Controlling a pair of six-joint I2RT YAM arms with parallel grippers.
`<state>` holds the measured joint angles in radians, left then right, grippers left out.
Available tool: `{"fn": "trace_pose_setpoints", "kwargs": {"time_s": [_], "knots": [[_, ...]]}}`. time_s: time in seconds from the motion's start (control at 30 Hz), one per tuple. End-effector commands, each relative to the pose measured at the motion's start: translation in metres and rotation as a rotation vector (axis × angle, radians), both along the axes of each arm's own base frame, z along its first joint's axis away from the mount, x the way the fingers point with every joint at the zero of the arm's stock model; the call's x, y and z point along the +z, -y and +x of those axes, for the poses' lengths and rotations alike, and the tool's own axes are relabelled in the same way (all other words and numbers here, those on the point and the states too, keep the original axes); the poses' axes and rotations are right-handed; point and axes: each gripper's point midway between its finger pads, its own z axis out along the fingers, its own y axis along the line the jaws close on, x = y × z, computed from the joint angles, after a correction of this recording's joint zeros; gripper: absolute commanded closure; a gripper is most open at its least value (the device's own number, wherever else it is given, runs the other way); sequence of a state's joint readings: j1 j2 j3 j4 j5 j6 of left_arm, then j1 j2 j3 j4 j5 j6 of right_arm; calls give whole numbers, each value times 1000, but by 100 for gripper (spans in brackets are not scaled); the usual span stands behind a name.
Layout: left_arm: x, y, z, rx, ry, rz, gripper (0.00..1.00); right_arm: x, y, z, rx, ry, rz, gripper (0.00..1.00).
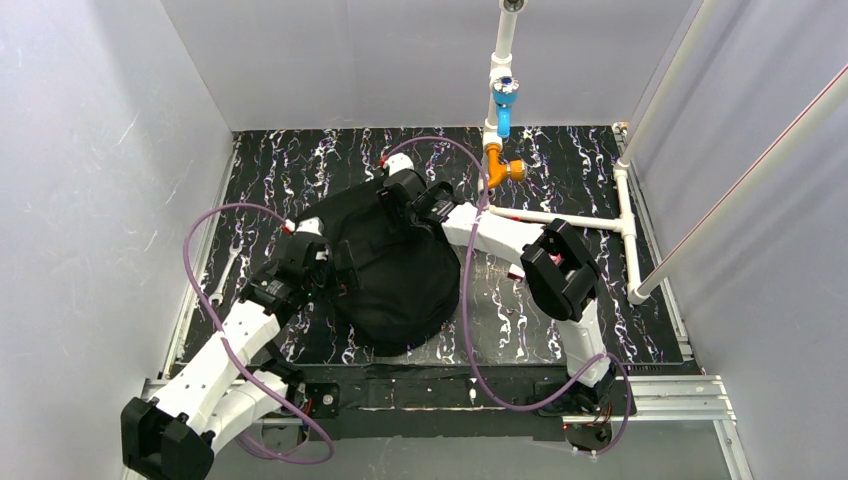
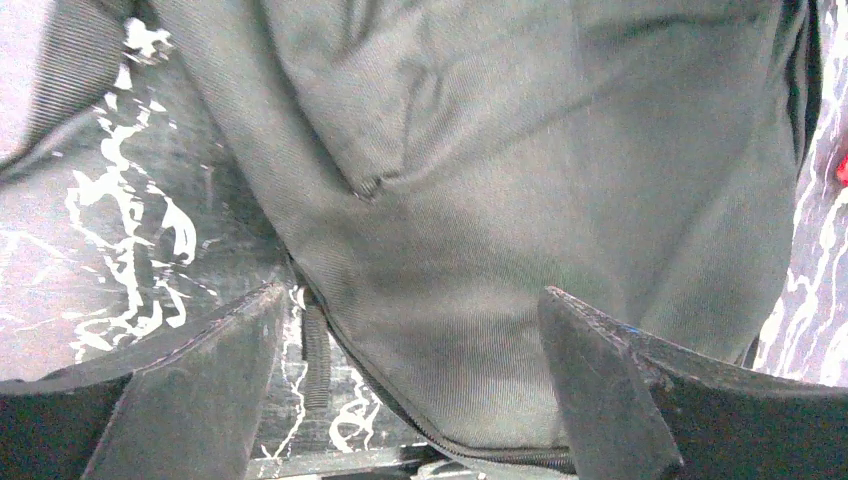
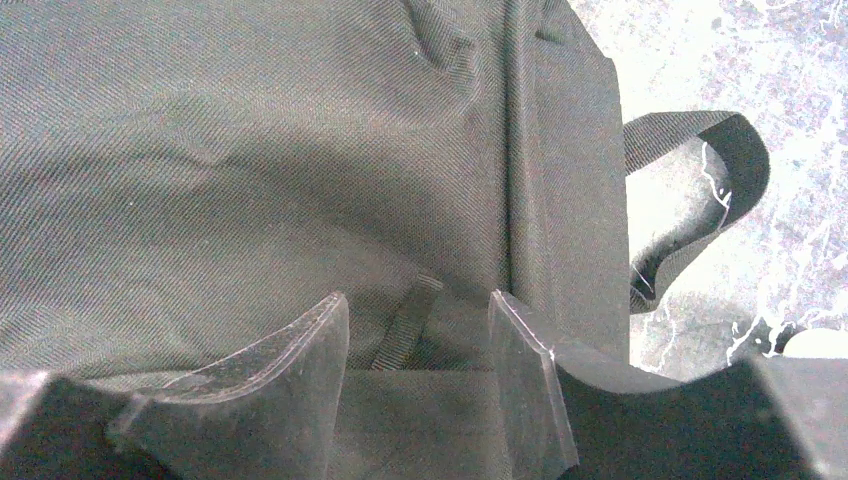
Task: Pack the student bag
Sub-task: Unzip the student bag at the center of the board.
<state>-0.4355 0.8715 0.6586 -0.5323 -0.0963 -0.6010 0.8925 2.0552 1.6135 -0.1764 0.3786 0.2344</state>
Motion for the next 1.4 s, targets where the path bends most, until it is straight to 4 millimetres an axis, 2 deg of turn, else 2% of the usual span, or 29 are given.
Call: {"fn": "trace_pose_setpoints", "kwargs": {"time_s": [0.0, 0.1, 0.23, 0.37, 0.4, 0.43, 0.53, 0.6, 0.7, 0.77, 0.9, 1.0, 1.07, 1.13, 1.17, 1.2, 1.27, 1.3, 1.33, 1.37], "knots": [[19, -30, 8, 129, 12, 97, 3, 2, -14, 5, 26, 20, 54, 39], [28, -30, 17, 189, 51, 34, 2, -1, -17, 4, 39, 13, 65, 40], [36, -18, 32, 184, 58, -70, 2, -5, -20, 2, 54, 6, 72, 46], [24, -20, 44, 200, -9, -107, 2, -4, -20, -1, 59, 0, 83, 65], [16, -21, 47, 206, -38, -123, 4, -2, -20, -1, 57, 0, 87, 74], [9, -20, 49, 206, -60, -157, 7, -1, -20, -2, 56, -1, 90, 81], [-7, -11, 57, 156, -103, -257, 30, 5, -19, -3, 55, 1, 105, 99], [-12, -3, 61, 139, -111, -297, 46, 9, -23, -6, 71, -8, 124, 99], [-13, 5, 65, 128, -96, -358, 65, 11, -35, -14, 109, -35, 163, 99], [-15, 8, 65, 135, -81, -382, 71, 14, -48, -24, 141, -60, 209, 99], [-16, 12, 66, 129, -72, -413, 87, 32, -97, -64, 250, -114, 371, 99], [-19, 14, 67, 127, -70, -429, 91, 47, -145, -115, 386, -247, 588, 99], [-19, 15, 67, 122, -71, -433, 93, 61, -173, -141, 463, -321, 727, 99], [-17, 16, 67, 123, -68, -438, 93, 66, -188, -160, 522, -371, 791, 99], [-14, 16, 66, 122, -60, -442, 93, 68, -191, -161, 527, -383, 821, 99], [-11, 15, 65, 124, -50, -441, 93, 63, -187, -159, 503, -409, 839, 99], [-6, 11, 58, 121, -41, -420, 91, 56, -163, -132, 417, -394, 818, 99], [-2, 8, 52, 129, -35, -406, 84, 53, -140, -110, 378, -329, 723, 99], [0, 7, 47, 136, -48, -406, 75, 39, -121, -98, 345, -302, 585, 99], [4, 8, 41, 137, -47, -416, 65, 35, -105, -80, 340, -218, 423, 99]]}}
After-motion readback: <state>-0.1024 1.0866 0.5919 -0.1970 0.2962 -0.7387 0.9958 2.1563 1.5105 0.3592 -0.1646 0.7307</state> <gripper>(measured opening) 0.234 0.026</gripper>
